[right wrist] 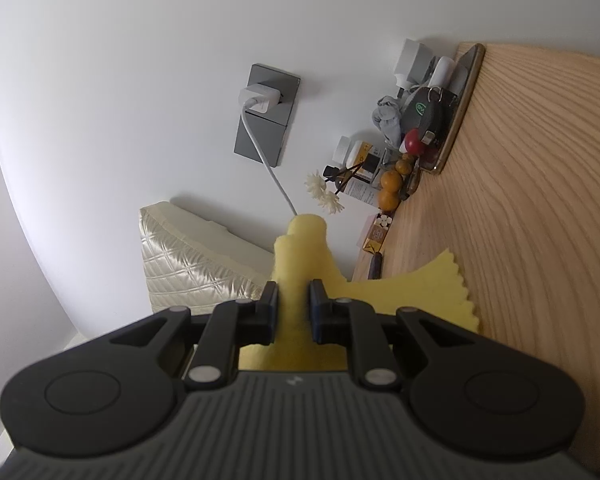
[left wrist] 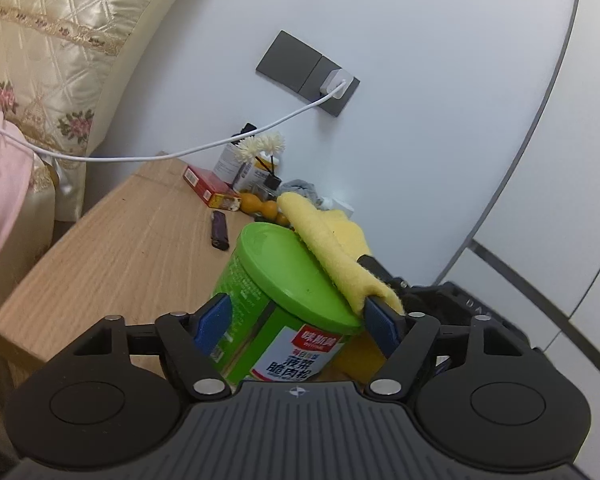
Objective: Clean container
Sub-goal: 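Turn the canister further with the left gripper while the right gripper wipes the label side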
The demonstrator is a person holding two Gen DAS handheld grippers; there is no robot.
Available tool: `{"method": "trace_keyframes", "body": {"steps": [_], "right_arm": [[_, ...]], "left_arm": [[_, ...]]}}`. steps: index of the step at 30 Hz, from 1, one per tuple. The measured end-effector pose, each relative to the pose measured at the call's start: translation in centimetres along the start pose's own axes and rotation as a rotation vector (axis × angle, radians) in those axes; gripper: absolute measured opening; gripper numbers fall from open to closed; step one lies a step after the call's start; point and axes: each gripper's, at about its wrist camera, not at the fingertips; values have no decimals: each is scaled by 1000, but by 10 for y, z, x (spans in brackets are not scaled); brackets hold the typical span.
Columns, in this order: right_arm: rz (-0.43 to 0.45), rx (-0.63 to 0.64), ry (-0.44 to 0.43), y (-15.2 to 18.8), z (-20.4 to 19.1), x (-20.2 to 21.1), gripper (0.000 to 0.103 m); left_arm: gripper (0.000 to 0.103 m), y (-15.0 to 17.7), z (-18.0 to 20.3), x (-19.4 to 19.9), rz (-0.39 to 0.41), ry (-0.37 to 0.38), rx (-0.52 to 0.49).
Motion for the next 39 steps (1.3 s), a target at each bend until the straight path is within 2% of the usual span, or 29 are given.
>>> {"method": "trace_keyframes", "body": {"steps": [4,15,23,27,29,34,39], "right_arm": [[-9,11,2,-1,0,-2,17],[-36,5,14,3,-4,30,17],[-36,23,-9,-4,1,0,17],[-43,16,-18,-7,5,-14,20],[-44,15,-19,-7,6,-15,20],[-51,39,-18,-7,3,-8,22],[-44,31,-19,-6,2,3,22]], "left_arm": [[75,0,0,-1,5,-4,-6],[75,-3,-3,-1,-10,10,-10],[75,-3,-5,-4,-18,14,-20],[70,4,-11,-17,-82,-44,-10],[69,6,-16,-16,-75,-30,27],[69,4,-17,-9,-47,15,46],[70,5,-13,-1,22,64,37]]}}
Point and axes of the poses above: each gripper's, at about its wrist camera, not at the fingertips, and x roughly against the way its jaws point, z to its right, y to its underside, and after that the axes turned 6 degrees about x, right-handed
